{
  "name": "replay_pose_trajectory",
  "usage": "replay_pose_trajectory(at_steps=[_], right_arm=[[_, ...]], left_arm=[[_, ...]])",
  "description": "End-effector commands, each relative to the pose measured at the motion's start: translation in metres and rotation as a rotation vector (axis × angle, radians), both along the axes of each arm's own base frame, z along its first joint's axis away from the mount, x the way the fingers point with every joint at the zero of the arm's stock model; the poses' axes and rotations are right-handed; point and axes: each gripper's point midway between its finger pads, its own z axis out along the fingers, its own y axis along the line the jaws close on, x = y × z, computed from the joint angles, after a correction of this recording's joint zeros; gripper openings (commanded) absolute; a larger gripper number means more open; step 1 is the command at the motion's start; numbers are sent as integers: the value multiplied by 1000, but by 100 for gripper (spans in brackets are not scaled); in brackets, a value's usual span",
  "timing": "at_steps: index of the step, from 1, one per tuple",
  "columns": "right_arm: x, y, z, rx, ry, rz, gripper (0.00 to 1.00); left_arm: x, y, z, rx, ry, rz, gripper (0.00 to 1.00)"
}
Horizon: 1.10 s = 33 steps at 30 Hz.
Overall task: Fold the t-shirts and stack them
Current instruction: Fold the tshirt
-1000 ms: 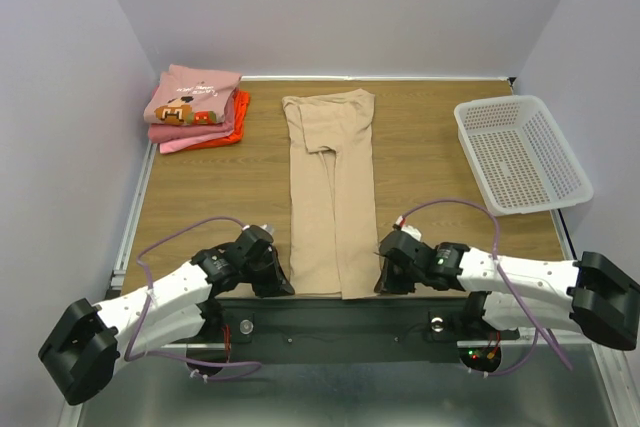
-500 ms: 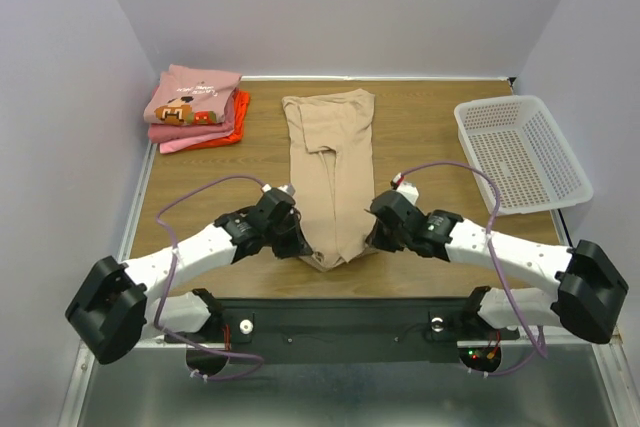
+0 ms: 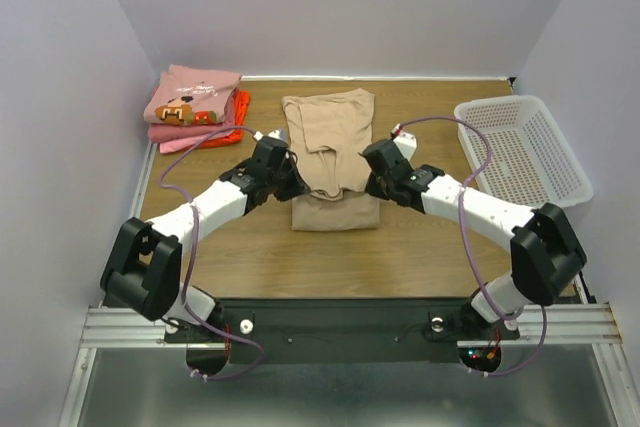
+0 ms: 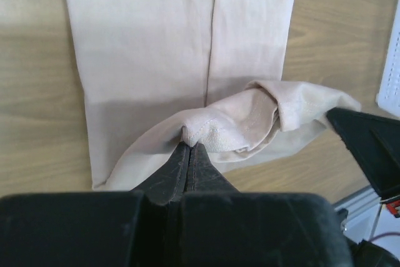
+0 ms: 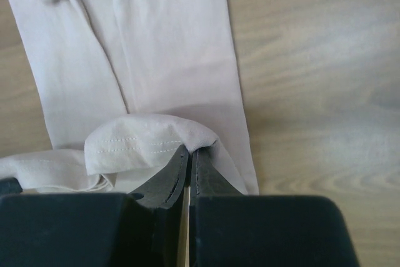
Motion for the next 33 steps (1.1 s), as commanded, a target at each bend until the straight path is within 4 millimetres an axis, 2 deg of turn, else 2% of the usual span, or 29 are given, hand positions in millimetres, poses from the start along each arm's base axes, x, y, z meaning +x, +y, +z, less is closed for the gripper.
replay_pose_trajectory(at_steps=[1, 3, 4, 5, 7, 8, 9, 11, 15, 19, 26, 30, 33], right_arm=[[45, 0, 24, -12, -107, -18, 0], [60, 1, 20, -15, -100, -23, 0], [69, 3, 20, -16, -102, -25, 0], [71, 1, 15, -25, -92, -29, 0], [85, -3, 18, -15, -96, -40, 0], [89, -4, 18, -11, -95, -42, 0], [96, -3, 18, -9, -98, -39, 0], [104, -5, 13, -9, -87, -42, 0], [122, -6, 15, -12, -96, -22, 0], [129, -6, 4, -14, -71, -5, 0], [134, 7, -9, 11, -33, 54, 0], [139, 4, -13, -5, -32, 37, 0], [143, -7, -13, -34, -50, -25, 3]], left_arm=[[37, 0, 23, -9, -100, 3, 0], [50, 1, 23, 3, -104, 7, 0], [54, 1, 16, 9, -89, 2, 0], [58, 1, 15, 14, -91, 1, 0], [70, 2, 19, 14, -101, 4, 0], [74, 2, 12, 20, -86, 4, 0], [79, -1, 17, 7, -93, -6, 0], [89, -1, 17, -1, -92, -7, 0], [101, 4, 15, 8, -95, 14, 0], [106, 11, 10, 14, -79, 31, 0], [109, 26, 4, 41, -58, 79, 0], [114, 30, 1, 59, -58, 99, 0], [120, 28, -4, 53, -46, 108, 0]])
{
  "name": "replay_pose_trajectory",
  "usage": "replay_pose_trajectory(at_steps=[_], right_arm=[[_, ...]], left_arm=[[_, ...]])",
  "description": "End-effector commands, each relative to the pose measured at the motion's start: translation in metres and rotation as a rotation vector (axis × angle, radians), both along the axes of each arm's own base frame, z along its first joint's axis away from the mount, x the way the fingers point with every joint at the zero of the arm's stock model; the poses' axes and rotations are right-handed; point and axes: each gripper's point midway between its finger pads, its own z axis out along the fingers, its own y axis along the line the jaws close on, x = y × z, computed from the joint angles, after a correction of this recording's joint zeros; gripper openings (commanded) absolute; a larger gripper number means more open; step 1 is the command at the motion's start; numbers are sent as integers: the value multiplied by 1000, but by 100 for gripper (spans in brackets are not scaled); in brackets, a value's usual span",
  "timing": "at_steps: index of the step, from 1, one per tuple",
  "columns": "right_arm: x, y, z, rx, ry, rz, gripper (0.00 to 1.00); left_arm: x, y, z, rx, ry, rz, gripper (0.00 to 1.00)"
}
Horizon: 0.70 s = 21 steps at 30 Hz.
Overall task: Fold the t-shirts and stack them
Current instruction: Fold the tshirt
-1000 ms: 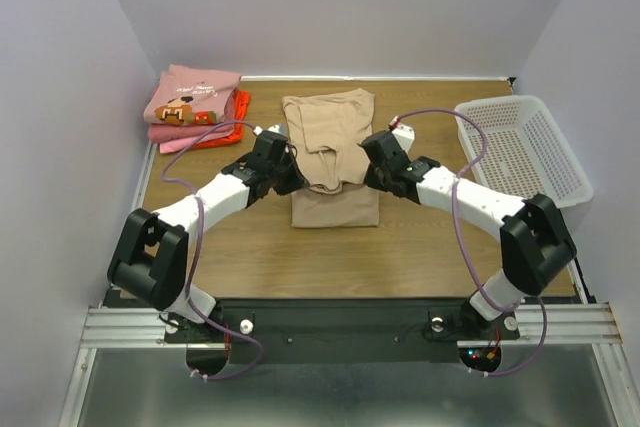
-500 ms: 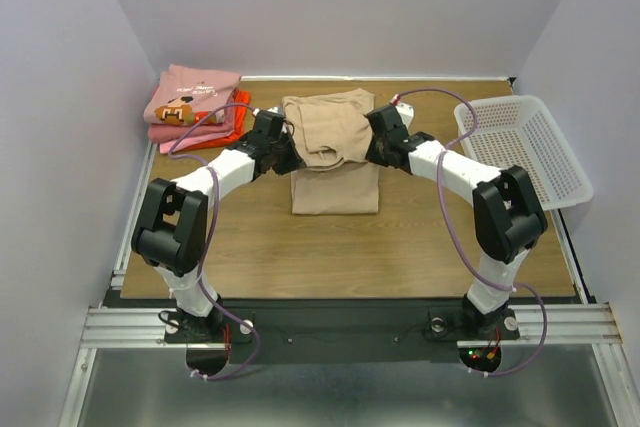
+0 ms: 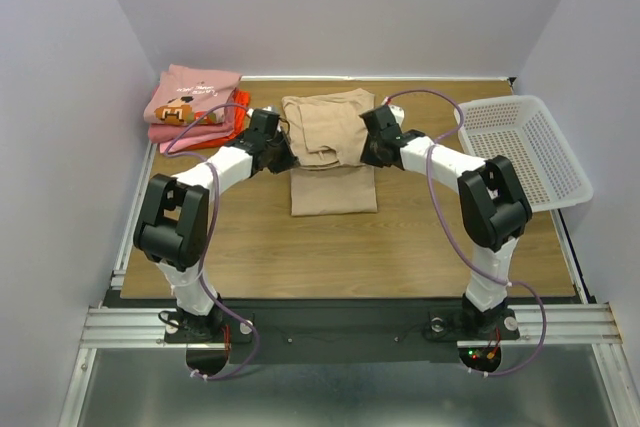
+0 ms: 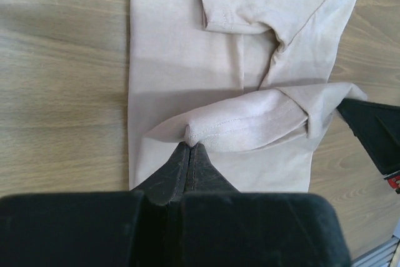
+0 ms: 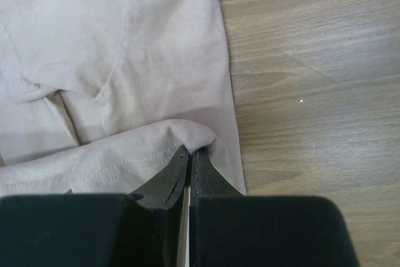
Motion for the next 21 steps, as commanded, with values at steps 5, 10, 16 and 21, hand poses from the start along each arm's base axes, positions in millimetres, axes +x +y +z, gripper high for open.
replay_pose_trajectory(at_steps=[5, 10, 16, 21], right_arm=[[31, -11, 32, -30, -123, -68, 56], [26, -17, 55, -16, -165, -87, 85], [-14, -13, 44, 47, -90, 0, 100], [-67, -11, 23, 142, 20, 69, 100]], left_arm=[[26, -5, 13, -10, -41, 18, 56], [22, 1, 28, -8, -72, 39, 92], [-11, 10, 25, -14, -60, 28, 96], [-62, 16, -8, -15, 20, 3, 96]])
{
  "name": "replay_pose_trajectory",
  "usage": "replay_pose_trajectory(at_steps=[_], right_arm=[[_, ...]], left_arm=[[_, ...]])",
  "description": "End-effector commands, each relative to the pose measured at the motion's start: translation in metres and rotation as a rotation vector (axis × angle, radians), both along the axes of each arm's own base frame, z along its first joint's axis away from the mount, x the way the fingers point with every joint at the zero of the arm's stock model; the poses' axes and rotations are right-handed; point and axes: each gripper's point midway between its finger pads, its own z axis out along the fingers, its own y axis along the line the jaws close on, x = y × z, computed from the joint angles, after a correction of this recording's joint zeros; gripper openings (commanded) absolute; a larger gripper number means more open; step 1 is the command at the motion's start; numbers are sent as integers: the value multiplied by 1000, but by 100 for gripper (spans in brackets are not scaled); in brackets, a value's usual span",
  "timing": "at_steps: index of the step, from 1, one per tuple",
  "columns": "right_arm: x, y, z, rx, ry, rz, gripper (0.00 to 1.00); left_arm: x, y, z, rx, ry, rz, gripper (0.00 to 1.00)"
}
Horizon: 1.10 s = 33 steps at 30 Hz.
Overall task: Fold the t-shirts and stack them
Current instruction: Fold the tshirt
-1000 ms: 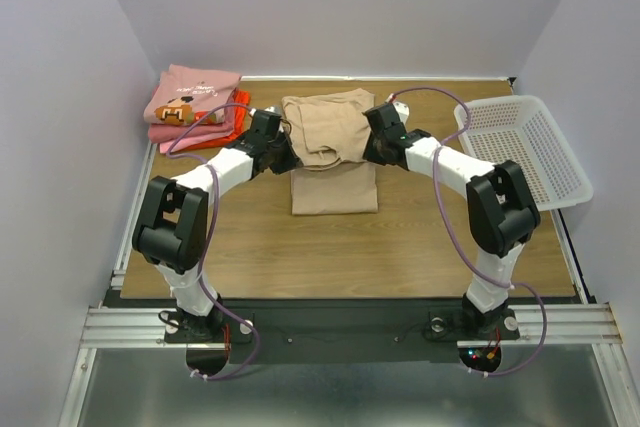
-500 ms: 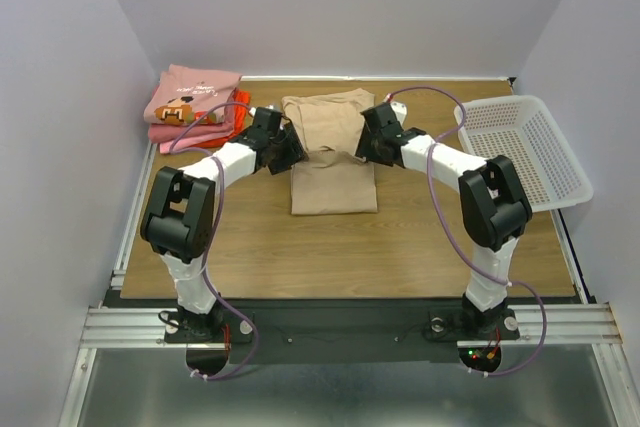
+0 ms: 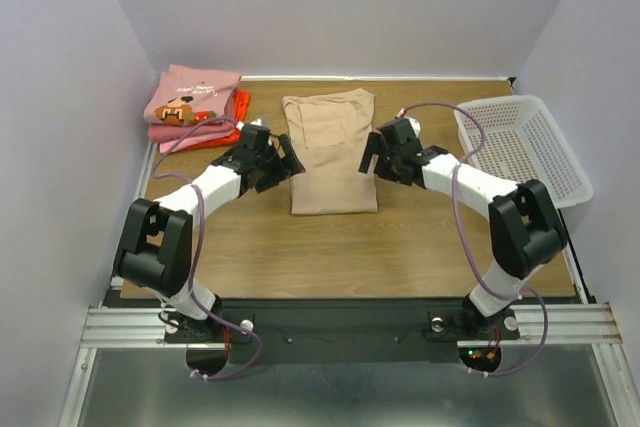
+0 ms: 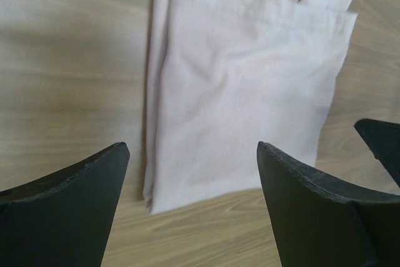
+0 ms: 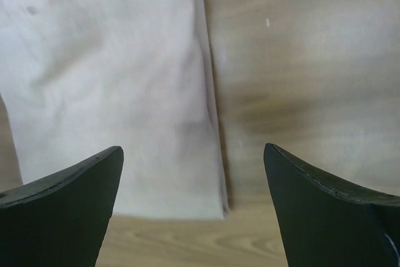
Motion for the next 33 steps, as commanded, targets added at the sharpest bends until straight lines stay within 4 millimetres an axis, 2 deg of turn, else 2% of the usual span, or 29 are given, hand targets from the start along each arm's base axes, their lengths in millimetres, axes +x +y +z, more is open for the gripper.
replay_pose_trajectory(at_steps=[1, 2, 3, 5, 6, 8, 9, 10, 12, 13, 14, 16, 20, 22, 24, 29, 30, 31, 33], right_arm=[[-33, 4, -8, 99, 64, 41, 98], [-38, 2, -10, 103, 71, 30, 97], [-46, -2, -17, 105, 90, 17, 97], [-53, -4, -22, 114, 106, 9, 96], [-56, -4, -26, 119, 116, 6, 95], [-60, -3, -32, 133, 126, 8, 89], [-61, 0, -34, 141, 137, 17, 86], [-61, 1, -35, 145, 140, 25, 77], [-63, 5, -41, 154, 163, 33, 70], [-62, 6, -41, 161, 161, 34, 63], [-65, 7, -44, 166, 175, 42, 60], [-66, 9, -46, 172, 179, 47, 50], [-70, 7, -52, 172, 195, 40, 47], [-75, 11, -55, 193, 213, 59, 44], [-76, 13, -57, 204, 221, 67, 43], [-80, 15, -65, 208, 247, 70, 39], [-80, 15, -66, 211, 248, 70, 38], [-80, 15, -67, 210, 251, 68, 33], [-83, 16, -67, 220, 257, 75, 26]], left_arm=[[-34, -1, -12, -22, 24, -22, 96], [-48, 1, -26, -23, 60, -26, 96], [-53, 2, -30, -29, 68, -23, 95], [-58, 0, -32, -55, 59, -17, 94], [-63, 1, -40, -58, 74, -19, 94], [-64, -2, -43, -68, 76, -26, 92], [-66, -3, -47, -72, 91, -34, 81], [-65, -5, -49, -76, 95, -39, 78], [-66, -8, -55, -79, 111, -52, 72], [-64, -9, -56, -78, 112, -55, 68], [-65, -10, -60, -77, 128, -62, 57], [-67, -13, -62, -79, 136, -77, 52], [-73, -15, -65, -72, 139, -83, 50], [-77, -13, -67, -71, 146, -80, 43], [-78, -11, -70, -63, 152, -74, 40], [-79, -9, -78, -46, 170, -64, 21], [-78, -9, -79, -43, 172, -60, 10], [-78, -9, -80, -41, 174, -59, 1], [-80, -10, -80, -45, 176, -68, 0]])
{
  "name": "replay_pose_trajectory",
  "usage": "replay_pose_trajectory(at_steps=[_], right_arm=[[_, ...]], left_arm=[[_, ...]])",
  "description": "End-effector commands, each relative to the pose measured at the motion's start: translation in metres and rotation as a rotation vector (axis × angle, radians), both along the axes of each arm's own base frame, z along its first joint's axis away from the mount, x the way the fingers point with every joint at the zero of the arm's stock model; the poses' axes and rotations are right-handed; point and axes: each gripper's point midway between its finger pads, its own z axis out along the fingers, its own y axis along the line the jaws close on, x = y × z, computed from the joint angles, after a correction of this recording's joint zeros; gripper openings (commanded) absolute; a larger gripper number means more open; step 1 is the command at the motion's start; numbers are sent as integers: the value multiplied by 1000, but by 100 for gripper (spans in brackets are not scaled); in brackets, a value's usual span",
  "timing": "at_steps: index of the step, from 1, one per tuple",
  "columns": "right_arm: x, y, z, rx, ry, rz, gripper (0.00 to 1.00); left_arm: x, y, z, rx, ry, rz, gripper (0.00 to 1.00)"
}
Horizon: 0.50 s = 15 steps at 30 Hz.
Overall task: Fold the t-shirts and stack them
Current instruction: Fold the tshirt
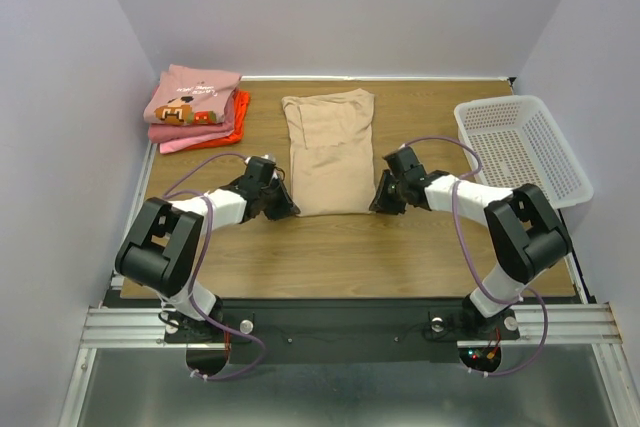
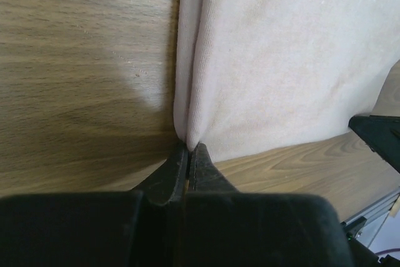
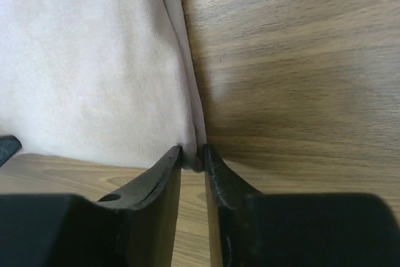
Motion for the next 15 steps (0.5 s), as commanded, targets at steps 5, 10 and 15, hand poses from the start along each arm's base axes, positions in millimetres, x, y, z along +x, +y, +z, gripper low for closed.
replay_pose_trajectory(at_steps=[5, 10, 15], right_arm=[[-13, 5, 9, 65, -18, 57, 1], [-52, -20, 28, 59, -79, 74, 0], [-84, -26, 61, 139, -135, 112, 0]], left_arm=[[-24, -5, 6, -9, -19, -44, 0], [-62, -10, 23, -37, -48, -68, 0], [-90, -27, 81, -104, -181, -113, 0]])
